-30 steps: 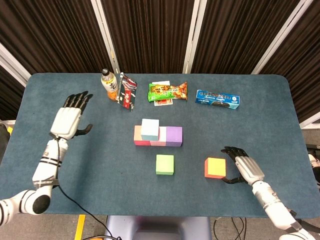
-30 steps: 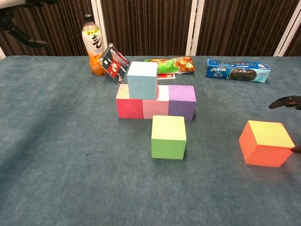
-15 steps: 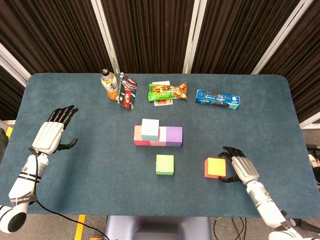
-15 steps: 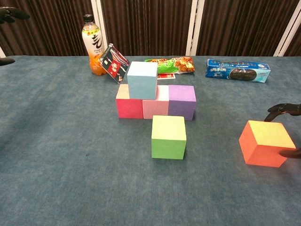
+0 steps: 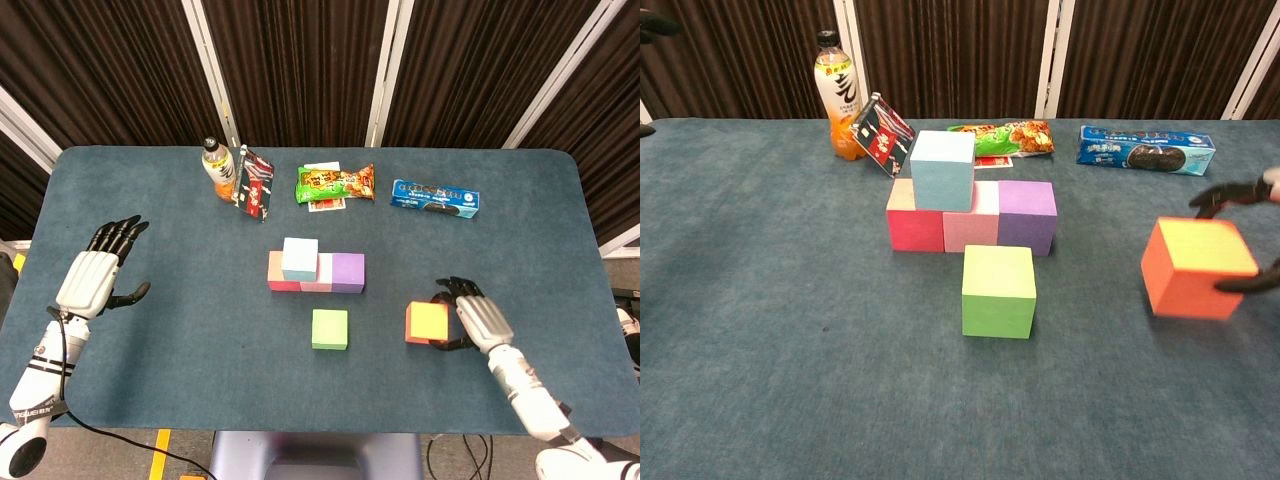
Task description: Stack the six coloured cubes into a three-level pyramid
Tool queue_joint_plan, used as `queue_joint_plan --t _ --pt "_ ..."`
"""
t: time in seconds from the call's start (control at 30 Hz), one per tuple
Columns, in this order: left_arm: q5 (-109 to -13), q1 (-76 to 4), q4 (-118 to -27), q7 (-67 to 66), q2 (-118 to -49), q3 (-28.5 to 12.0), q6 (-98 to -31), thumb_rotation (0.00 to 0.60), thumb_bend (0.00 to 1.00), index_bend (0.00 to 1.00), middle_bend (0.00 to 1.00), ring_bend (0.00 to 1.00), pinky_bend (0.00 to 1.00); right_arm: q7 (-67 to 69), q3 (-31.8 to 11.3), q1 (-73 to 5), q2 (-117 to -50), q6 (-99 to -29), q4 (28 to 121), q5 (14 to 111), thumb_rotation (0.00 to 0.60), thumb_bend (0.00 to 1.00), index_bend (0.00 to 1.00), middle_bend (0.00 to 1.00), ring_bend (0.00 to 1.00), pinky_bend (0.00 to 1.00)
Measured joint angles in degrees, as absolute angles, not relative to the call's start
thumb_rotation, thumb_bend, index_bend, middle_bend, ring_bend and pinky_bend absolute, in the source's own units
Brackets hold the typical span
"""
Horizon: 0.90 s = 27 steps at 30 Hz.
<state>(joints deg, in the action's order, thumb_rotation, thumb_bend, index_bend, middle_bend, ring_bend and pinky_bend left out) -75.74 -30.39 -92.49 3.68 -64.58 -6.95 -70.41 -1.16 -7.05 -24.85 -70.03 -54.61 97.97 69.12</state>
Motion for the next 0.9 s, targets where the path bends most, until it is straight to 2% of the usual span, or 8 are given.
queue_joint_plan --t 0.2,0.43,0.6,0.9 --pt "-76.07 -29.37 -92.54 1.83 -65.32 -7.18 -71.50 0.600 0.30 0.00 0.00 0.00 0.06 2.23 -12.76 -31.08 -63.66 -47.18 100.60 66.66 0.600 0.34 0.52 0.21 0.06 0.11" --pt "-75.57 -28.53 -92.83 0.07 -65.19 -7.30 -71.28 0.600 0.30 0.01 0.00 0.00 0.06 4.62 -17.64 -41.61 -62.72 -36.16 97.65 58.49 0.600 0.34 0.52 0.21 0.06 0.11" --pt "-76.52 -27.66 -93.38 0.75 -65.09 -6.84 -71.20 0.600 0.30 0.01 0.00 0.00 0.06 3.85 -18.38 -48.24 -66.25 -32.60 92.33 52.91 0.600 0.34 0.51 0.21 0.06 0.11" --pt "-78.38 -26.46 -92.58 2.78 -65.50 -5.80 -70.85 0.600 0.30 0.01 0.00 0.00 0.06 0.58 -16.73 -54.87 -72.93 -32.10 86.04 45.96 0.600 0.34 0.51 0.21 0.06 0.10"
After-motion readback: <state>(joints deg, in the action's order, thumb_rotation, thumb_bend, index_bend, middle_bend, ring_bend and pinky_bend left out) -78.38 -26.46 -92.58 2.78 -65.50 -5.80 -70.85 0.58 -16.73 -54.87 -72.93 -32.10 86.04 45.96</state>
